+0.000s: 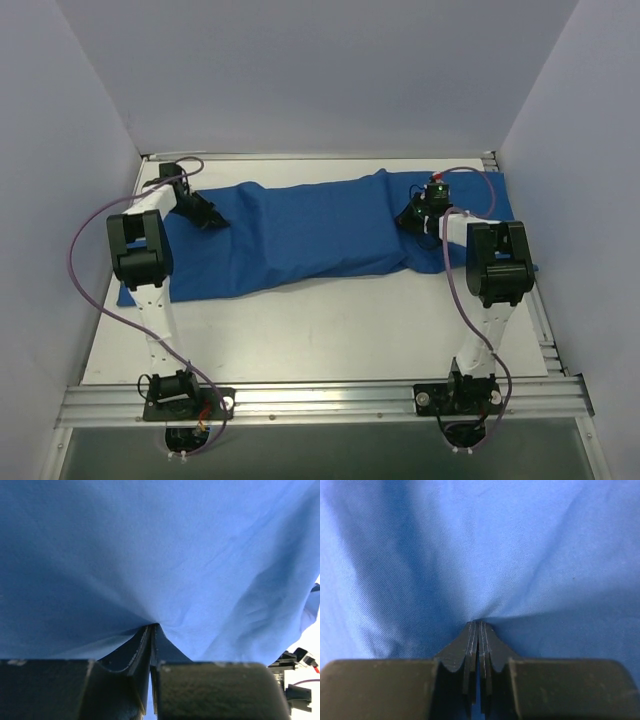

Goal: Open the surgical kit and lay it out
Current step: Open the surgical kit at the center of the board.

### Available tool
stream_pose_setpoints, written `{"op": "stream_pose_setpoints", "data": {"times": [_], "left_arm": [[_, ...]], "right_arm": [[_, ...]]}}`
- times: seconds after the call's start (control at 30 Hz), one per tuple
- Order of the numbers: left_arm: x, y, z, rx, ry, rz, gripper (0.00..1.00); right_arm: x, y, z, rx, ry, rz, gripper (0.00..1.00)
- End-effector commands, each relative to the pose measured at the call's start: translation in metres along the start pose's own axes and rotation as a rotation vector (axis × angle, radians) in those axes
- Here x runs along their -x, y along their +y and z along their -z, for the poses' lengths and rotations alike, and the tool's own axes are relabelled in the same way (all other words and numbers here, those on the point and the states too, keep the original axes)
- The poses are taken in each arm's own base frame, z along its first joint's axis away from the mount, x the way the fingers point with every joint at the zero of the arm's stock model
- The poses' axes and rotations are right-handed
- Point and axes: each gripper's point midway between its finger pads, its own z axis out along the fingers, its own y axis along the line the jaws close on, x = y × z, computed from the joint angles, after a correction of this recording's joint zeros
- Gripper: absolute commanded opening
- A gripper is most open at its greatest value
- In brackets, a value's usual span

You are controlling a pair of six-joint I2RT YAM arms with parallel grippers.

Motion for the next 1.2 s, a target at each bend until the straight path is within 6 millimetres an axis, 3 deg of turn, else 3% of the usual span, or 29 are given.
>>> {"op": "stream_pose_setpoints", "data": {"times": [0.0,0.03,0.13,0.2,0.23,0.27,0.3,0.33,0.43,0.47,0.53,0.57,0.6,0.63,0.67,0.7,0.73,0.77,0.8,0.83,0.9,0.97,1.0,1.03,1.07,1.1,1.13,1.17], "left_arm": [[0.028,0.026,-0.026,0.097,-0.048,-0.017,0.11],[0.037,0.017,-0.019,0.098,-0.068,-0.032,0.11],[0.044,0.019,-0.017,0.129,-0.079,-0.032,0.15],[0.044,0.013,0.0,0.128,-0.109,-0.043,0.27],[0.045,0.008,0.007,0.114,-0.139,-0.062,0.31],[0.036,0.007,0.027,0.117,-0.158,-0.065,0.42],[0.031,0.004,0.038,0.109,-0.171,-0.075,0.47],[0.026,-0.012,0.062,0.064,-0.202,-0.131,0.49],[0.003,-0.009,0.096,0.138,-0.223,-0.247,0.59],[-0.008,-0.003,0.099,0.167,-0.209,-0.272,0.6],[-0.029,-0.001,0.122,0.21,-0.217,-0.334,0.6],[-0.045,-0.006,0.123,0.203,-0.208,-0.377,0.6],[-0.058,0.0,0.124,0.216,-0.191,-0.396,0.6],[-0.064,-0.005,0.139,0.202,-0.229,-0.43,0.6],[-0.082,-0.014,0.137,0.192,-0.221,-0.482,0.6],[-0.091,-0.007,0.137,0.198,-0.212,-0.498,0.6],[-0.096,-0.014,0.147,0.166,-0.237,-0.529,0.6],[-0.103,-0.015,0.149,0.145,-0.223,-0.542,0.6],[-0.111,-0.003,0.149,0.168,-0.196,-0.539,0.6],[-0.113,0.0,0.155,0.17,-0.208,-0.554,0.59],[-0.107,0.016,0.157,0.198,-0.224,-0.557,0.57],[-0.108,0.039,0.154,0.23,-0.199,-0.544,0.42],[-0.097,0.057,0.16,0.251,-0.2,-0.477,0.3],[-0.097,0.068,0.158,0.258,-0.179,-0.44,0.15],[-0.095,0.073,0.156,0.26,-0.174,-0.42,0.02],[-0.09,0.077,0.154,0.277,-0.189,-0.411,0.02],[-0.086,0.084,0.148,0.308,-0.181,-0.393,0.02],[-0.084,0.09,0.148,0.348,-0.175,-0.378,0.02]], "right_arm": [[-0.056,-0.01,-0.009,-0.078,0.175,-0.001,0.0],[-0.055,-0.008,-0.01,-0.072,0.177,0.001,0.0],[-0.045,0.0,-0.004,-0.059,0.162,0.011,0.03],[-0.036,0.005,0.002,-0.066,0.14,0.009,0.18],[-0.02,0.017,0.005,-0.051,0.116,0.019,0.22],[-0.012,0.018,0.006,-0.079,0.099,0.031,0.31],[-0.012,0.014,0.012,-0.122,0.118,0.031,0.37],[-0.004,0.019,0.015,-0.126,0.106,0.016,0.43],[0.018,0.04,0.034,-0.125,0.06,0.003,0.61],[0.031,0.046,0.042,-0.145,0.031,-0.016,0.67],[0.06,0.05,0.057,-0.172,-0.038,-0.034,0.72],[0.081,0.06,0.067,-0.179,-0.084,-0.03,0.75],[0.097,0.059,0.071,-0.218,-0.142,-0.024,0.77],[0.11,0.059,0.074,-0.239,-0.181,-0.025,0.77],[0.118,0.058,0.077,-0.258,-0.201,-0.048,0.78],[0.131,0.06,0.078,-0.26,-0.231,-0.056,0.78],[0.139,0.059,0.079,-0.27,-0.247,-0.06,0.78],[0.138,0.053,0.081,-0.305,-0.236,-0.043,0.77],[0.146,0.052,0.083,-0.33,-0.24,-0.003,0.74],[0.146,0.039,0.085,-0.383,-0.231,0.002,0.72],[0.126,0.013,0.085,-0.44,-0.133,0.016,0.6],[0.115,0.001,0.085,-0.412,-0.087,0.006,0.36],[0.112,0.001,0.091,-0.384,-0.079,-0.002,0.18],[0.091,-0.002,0.088,-0.353,-0.023,-0.011,0.0],[0.084,-0.006,0.089,-0.355,-0.014,-0.015,0.0],[0.082,-0.004,0.096,-0.344,-0.027,-0.014,0.0],[0.061,-0.017,0.093,-0.359,0.014,-0.02,0.0],[0.057,-0.018,0.095,-0.352,0.015,-0.022,0.0]]}}
